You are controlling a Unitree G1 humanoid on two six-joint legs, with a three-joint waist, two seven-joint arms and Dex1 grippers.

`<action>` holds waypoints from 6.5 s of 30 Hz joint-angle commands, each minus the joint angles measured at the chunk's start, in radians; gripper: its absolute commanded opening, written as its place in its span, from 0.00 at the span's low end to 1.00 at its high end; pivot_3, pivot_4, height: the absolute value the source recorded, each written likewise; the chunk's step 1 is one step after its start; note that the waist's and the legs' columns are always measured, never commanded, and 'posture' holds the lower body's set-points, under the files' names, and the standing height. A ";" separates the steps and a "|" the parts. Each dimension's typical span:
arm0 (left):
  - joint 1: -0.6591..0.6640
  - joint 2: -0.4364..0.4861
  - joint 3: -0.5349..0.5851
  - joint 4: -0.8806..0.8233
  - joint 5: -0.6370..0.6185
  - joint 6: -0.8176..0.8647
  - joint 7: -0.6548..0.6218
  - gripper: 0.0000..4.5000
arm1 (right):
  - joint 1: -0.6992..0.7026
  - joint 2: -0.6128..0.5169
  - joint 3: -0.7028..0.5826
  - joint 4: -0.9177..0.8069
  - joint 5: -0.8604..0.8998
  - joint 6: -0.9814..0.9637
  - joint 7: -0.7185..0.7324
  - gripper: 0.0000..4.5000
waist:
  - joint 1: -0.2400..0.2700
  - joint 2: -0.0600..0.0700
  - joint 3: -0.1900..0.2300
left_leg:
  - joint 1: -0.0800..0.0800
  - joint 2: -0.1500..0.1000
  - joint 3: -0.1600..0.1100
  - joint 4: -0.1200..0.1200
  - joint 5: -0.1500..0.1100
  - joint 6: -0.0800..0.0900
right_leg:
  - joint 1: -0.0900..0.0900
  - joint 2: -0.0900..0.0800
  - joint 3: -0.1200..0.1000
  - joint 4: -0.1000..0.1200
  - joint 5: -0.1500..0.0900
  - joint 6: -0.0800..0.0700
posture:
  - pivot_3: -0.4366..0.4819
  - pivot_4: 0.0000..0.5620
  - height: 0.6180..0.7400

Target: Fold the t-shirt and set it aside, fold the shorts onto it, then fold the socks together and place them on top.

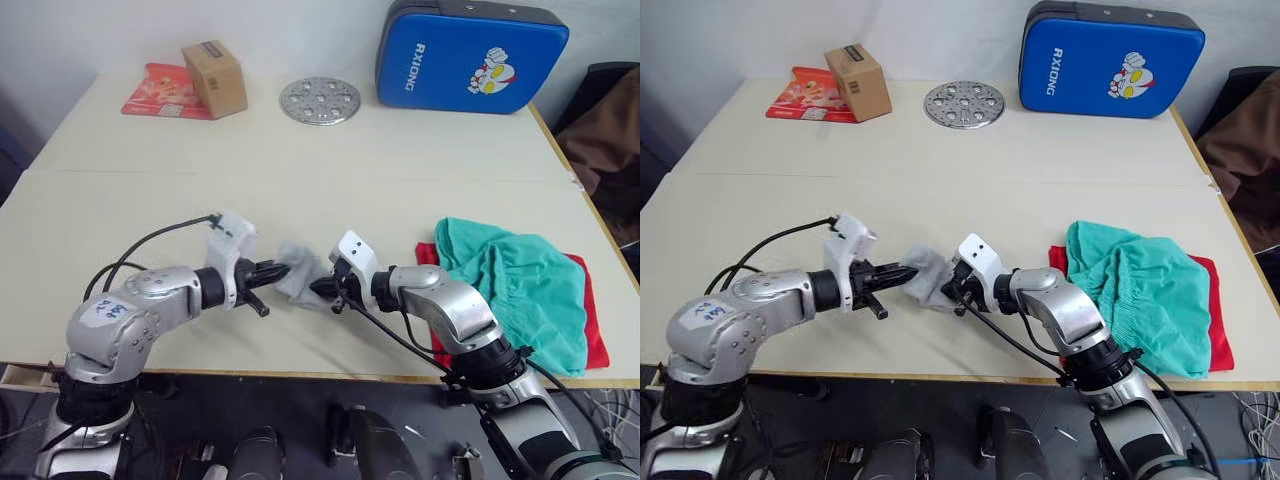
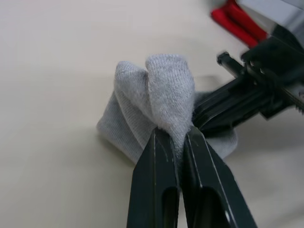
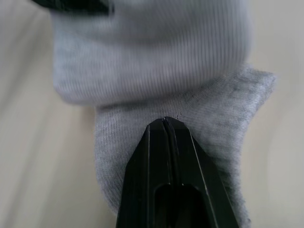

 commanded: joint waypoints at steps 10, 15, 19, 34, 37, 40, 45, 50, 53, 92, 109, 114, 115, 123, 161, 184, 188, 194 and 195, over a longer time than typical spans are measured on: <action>-0.161 -0.007 -0.040 0.285 0.175 -0.139 -0.189 0.00 | 0.032 0.029 -0.016 0.015 -0.021 -0.020 -0.073 0.00 | -0.008 0.002 0.001 | -0.001 0.001 0.001 0.000 0.000 0.002 | 0.000 0.000 0.001 0.000 0.000 0.001 | 0.48 0.27 1.00; -0.028 -0.070 0.257 0.228 0.063 0.072 -0.064 0.00 | 0.018 0.022 -0.009 0.030 -0.022 -0.033 -0.059 0.00 | -0.015 0.002 0.001 | 0.000 0.001 0.001 0.001 0.000 0.002 | -0.001 0.000 0.000 0.002 0.000 0.000 | 0.48 0.27 1.00; 0.060 -0.157 0.458 0.166 0.017 0.185 0.061 0.00 | 0.002 0.018 0.009 0.051 -0.026 -0.049 -0.035 0.00 | -0.019 0.002 0.001 | 0.000 0.000 0.001 0.001 0.000 0.003 | 0.000 -0.001 0.000 0.003 0.000 0.000 | 0.48 0.27 1.00; 0.101 0.098 0.181 -0.086 0.134 -0.062 -0.079 0.00 | 0.011 0.006 0.040 0.071 -0.044 -0.076 0.001 0.00 | -0.024 0.002 0.001 | 0.000 0.000 0.001 0.000 -0.001 0.002 | 0.000 -0.001 0.001 0.001 0.000 0.000 | 0.48 0.27 1.00; 0.036 0.143 0.094 -0.060 0.167 -0.115 -0.137 0.00 | 0.015 0.011 0.042 0.074 -0.048 -0.080 -0.005 0.00 | -0.024 0.002 0.001 | 0.000 0.000 0.001 0.000 -0.001 0.002 | 0.000 -0.001 0.001 0.001 0.000 0.000 | 0.48 0.27 1.00; -0.026 0.155 0.017 -0.018 0.203 -0.176 -0.199 0.00 | 0.016 0.015 0.043 0.080 -0.053 -0.086 -0.010 0.00 | -0.024 0.002 0.001 | 0.000 0.000 0.001 0.000 0.000 0.002 | 0.000 -0.001 0.001 0.000 0.000 0.000 | 0.48 0.27 1.00; -0.145 0.141 -0.187 0.098 0.342 -0.298 -0.301 0.00 | 0.013 0.022 0.038 0.081 -0.060 -0.093 -0.017 0.00 | -0.024 0.002 0.001 | 0.000 0.000 0.001 0.000 0.000 0.002 | 0.000 0.000 0.001 0.001 0.000 0.000 | 0.48 0.27 1.00; -0.208 0.096 -0.313 0.186 0.476 -0.382 -0.339 0.00 | 0.026 0.017 0.022 0.041 -0.057 -0.076 -0.032 0.00 | -0.024 0.002 0.001 | 0.000 0.000 0.002 0.000 0.000 0.003 | 0.000 0.000 0.001 0.001 0.000 0.000 | 0.48 0.27 1.00; -0.212 0.061 -0.311 0.205 0.492 -0.387 -0.353 0.00 | 0.045 0.002 -0.004 -0.018 -0.044 -0.049 -0.049 0.00 | -0.023 0.002 0.001 | 0.000 0.000 0.002 0.000 0.000 0.003 | 0.000 0.000 0.001 0.001 0.000 0.000 | 0.48 0.27 1.00; -0.191 -0.039 0.160 0.270 0.093 -0.004 -0.452 0.65 | 0.025 -0.006 -0.043 -0.148 0.036 0.051 -0.065 0.00 | -0.017 0.004 0.002 | 0.000 0.000 0.003 0.003 0.000 0.005 | -0.001 -0.001 0.002 0.004 0.001 0.001 | 0.48 0.27 1.00; -0.198 -0.075 -0.215 0.518 0.439 -0.537 -0.518 0.00 | -0.058 0.020 -0.116 -0.186 0.085 0.101 -0.105 0.00 | -0.026 0.004 0.002 | 0.000 0.000 0.004 0.003 0.000 0.004 | -0.001 -0.001 0.002 0.005 0.001 0.001 | 0.48 0.27 1.00; -0.191 -0.086 -0.219 0.553 0.480 -0.588 -0.517 0.00 | -0.072 0.051 -0.073 -0.131 0.056 0.081 -0.126 0.00 | -0.024 0.003 0.002 | 0.001 0.000 0.004 0.003 0.000 0.004 | -0.001 -0.001 0.002 0.005 0.001 0.001 | 0.48 0.27 1.00; -0.191 -0.089 -0.215 0.554 0.479 -0.585 -0.517 0.00 | -0.063 0.050 -0.056 -0.117 0.049 0.084 -0.126 0.00 | -0.024 0.003 0.002 | 0.001 0.000 0.004 0.003 0.000 0.005 | -0.001 -0.001 0.002 0.005 0.001 0.001 | 0.48 0.27 1.00; -0.191 -0.107 -0.185 0.564 0.470 -0.576 -0.509 0.00 | 0.053 -0.082 0.037 -0.170 0.024 0.070 -0.040 0.00 | -0.022 0.003 0.002 | 0.001 -0.001 0.004 0.004 0.000 0.006 | 0.000 -0.002 0.002 0.005 0.001 0.001 | 0.48 0.27 1.00; -0.180 -0.146 -0.161 0.522 0.486 -0.527 -0.486 0.00 | -0.036 0.477 -0.787 0.122 0.640 0.740 -0.799 0.99 | -0.028 0.008 -0.003 | 0.002 0.000 0.008 0.001 0.003 0.004 | 0.002 -0.001 0.008 0.009 0.001 0.002 | 0.48 0.27 1.00; -0.293 -0.148 0.121 0.496 0.061 -0.168 -0.677 0.52 | -0.088 0.383 -0.917 -0.206 0.774 0.762 -0.733 0.04 | -0.029 0.010 -0.002 | 0.000 0.000 0.008 0.000 0.003 0.004 | -0.004 0.000 0.008 0.006 0.001 0.002 | 0.48 0.27 1.00; -0.346 -0.163 0.176 0.487 -0.084 -0.068 -0.729 0.77 | -0.050 0.165 -1.079 -0.352 1.182 0.675 -0.896 0.04 | -0.021 0.012 -0.001 | 0.000 0.000 0.008 0.000 0.002 0.005 | -0.004 -0.001 0.008 0.006 0.001 0.002 | 0.48 0.27 1.00; -0.357 -0.189 0.149 0.452 -0.139 -0.061 -0.746 1.00 | 0.409 -0.283 -1.191 -0.410 1.696 0.263 -1.192 0.04 | -0.004 0.010 0.000 | -0.002 -0.004 0.004 -0.001 0.001 0.007 | -0.001 0.000 0.009 0.000 0.000 0.007 | 0.48 0.27 1.00; -0.357 -0.189 0.143 0.449 -0.141 -0.067 -0.751 1.00 | 0.491 -0.304 -1.214 -0.425 1.705 0.226 -1.190 0.04 | -0.005 0.010 0.000 | -0.003 -0.005 0.004 -0.002 0.001 0.007 | 0.001 0.000 0.010 0.000 -0.001 0.009 | 0.48 0.27 1.00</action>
